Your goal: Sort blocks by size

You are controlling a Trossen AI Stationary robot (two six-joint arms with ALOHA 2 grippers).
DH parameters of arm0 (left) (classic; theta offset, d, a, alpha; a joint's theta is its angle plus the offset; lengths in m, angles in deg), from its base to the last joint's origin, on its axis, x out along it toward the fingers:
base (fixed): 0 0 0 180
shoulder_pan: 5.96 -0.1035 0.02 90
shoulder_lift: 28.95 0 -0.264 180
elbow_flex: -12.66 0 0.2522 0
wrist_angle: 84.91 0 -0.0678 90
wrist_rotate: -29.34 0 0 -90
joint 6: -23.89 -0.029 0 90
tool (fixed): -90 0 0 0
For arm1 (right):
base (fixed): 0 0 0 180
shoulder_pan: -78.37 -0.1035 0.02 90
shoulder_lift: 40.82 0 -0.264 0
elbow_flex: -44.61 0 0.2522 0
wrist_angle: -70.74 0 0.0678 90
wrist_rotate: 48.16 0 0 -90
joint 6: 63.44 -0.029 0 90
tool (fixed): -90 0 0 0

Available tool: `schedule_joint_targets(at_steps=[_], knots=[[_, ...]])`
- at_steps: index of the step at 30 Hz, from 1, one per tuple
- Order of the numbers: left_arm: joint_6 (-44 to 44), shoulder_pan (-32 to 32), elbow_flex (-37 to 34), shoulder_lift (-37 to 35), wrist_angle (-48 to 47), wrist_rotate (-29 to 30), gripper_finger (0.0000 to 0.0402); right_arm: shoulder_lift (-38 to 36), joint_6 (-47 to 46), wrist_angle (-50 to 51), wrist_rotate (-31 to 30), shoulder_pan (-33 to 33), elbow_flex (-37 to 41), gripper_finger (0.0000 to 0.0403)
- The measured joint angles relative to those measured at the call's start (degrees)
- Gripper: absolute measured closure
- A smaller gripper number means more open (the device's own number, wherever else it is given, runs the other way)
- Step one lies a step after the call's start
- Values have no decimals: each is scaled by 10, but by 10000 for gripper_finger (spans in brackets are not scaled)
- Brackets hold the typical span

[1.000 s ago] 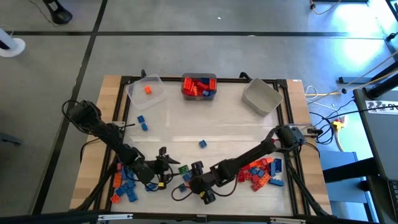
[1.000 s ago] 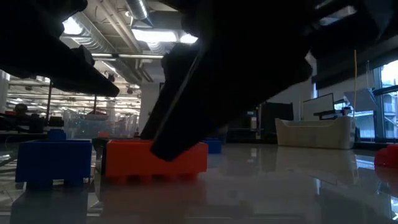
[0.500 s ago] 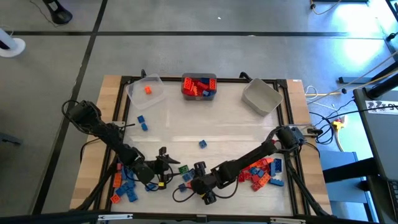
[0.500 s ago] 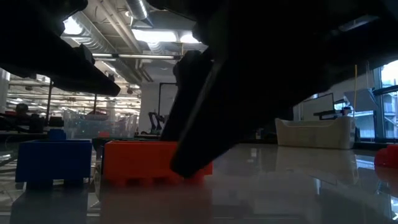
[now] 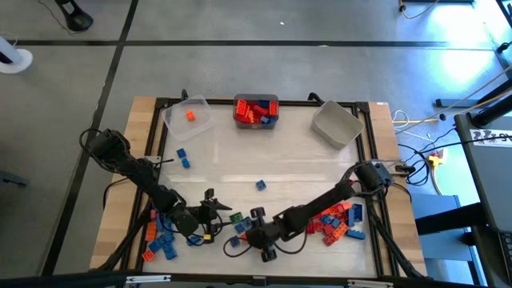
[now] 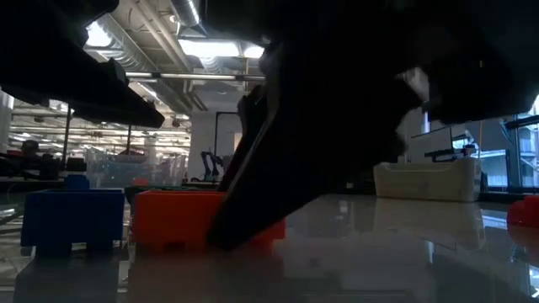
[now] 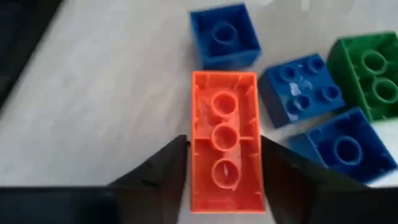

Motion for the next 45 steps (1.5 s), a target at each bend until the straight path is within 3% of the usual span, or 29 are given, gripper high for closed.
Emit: schedule_joint_targets(at_steps=[3, 9, 13, 23, 28, 33, 41, 45], knots=[[-4, 0, 0, 0, 0, 0, 188, 0, -1, 11, -7, 2, 0, 268], [-4, 0, 0, 0, 0, 0, 188, -13, -1, 30, 2, 0, 0, 268], [-6, 0, 0, 0, 1, 0, 188, -61, -3, 62, 13, 1, 0, 268], [-34, -12, -1, 0, 9, 0, 188, -213, 58, 191, -144, 52, 0, 268], [-31, -41, -1, 0, 9, 0, 188, -256, 96, 224, -189, 128, 0, 268], [-49, -80, -1, 0, 10, 0, 188, -261, 148, 222, -179, 232, -1, 263], [-64, -129, 0, 0, 8, 0, 188, -251, 160, 180, -90, 422, 0, 265], [-75, -139, 0, 0, 7, 0, 188, -233, 150, 126, -14, 493, -1, 265]])
